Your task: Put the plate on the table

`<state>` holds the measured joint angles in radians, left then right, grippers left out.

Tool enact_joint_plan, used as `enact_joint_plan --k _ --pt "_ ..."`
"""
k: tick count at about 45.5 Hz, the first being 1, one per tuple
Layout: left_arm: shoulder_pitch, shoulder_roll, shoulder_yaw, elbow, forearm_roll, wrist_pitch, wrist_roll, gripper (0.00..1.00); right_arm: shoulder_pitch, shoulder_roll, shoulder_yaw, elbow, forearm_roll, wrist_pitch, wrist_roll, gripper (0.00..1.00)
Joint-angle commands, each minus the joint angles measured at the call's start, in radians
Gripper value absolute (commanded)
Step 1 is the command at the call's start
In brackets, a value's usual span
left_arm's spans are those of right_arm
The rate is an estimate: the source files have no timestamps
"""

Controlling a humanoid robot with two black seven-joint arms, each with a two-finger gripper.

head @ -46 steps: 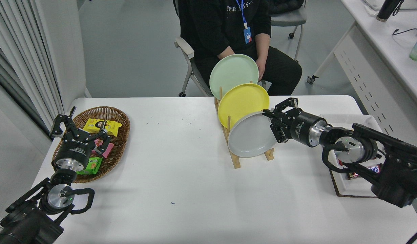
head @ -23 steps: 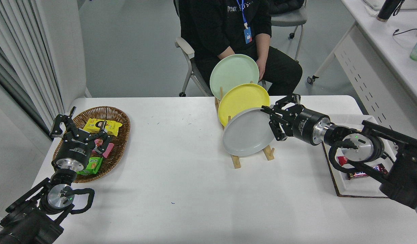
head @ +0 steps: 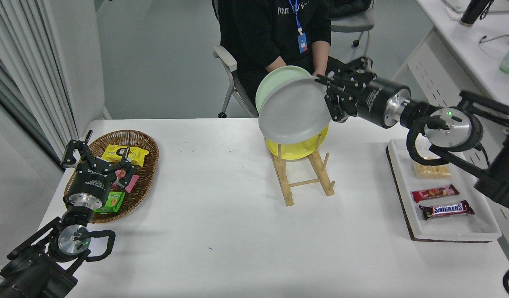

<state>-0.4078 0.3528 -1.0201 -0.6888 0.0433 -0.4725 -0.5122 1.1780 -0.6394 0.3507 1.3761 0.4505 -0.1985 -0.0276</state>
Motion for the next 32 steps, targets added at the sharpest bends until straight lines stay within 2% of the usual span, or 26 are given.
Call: enact_joint_plan --k 1,7,16,32 --pt "0.000 0.000 0.000 0.000 0.000 0.000 0.000 0.98 0.120 0.001 -0.038 0.001 0.076 -0.047 -0.002 0.00" --pt "0.001 0.000 0.000 0.000 0.000 0.000 0.000 0.98 0.173 0.010 -0.082 0.001 0.145 -0.053 -0.009 0.00" --pt "0.000 0.000 0.000 0.000 0.000 0.000 0.000 0.98 0.281 0.078 -0.154 0.004 0.162 -0.093 -0.008 0.00" --pt "0.000 0.000 0.000 0.000 0.000 0.000 0.000 0.98 0.315 0.142 -0.183 -0.002 0.186 -0.093 -0.005 0.00"
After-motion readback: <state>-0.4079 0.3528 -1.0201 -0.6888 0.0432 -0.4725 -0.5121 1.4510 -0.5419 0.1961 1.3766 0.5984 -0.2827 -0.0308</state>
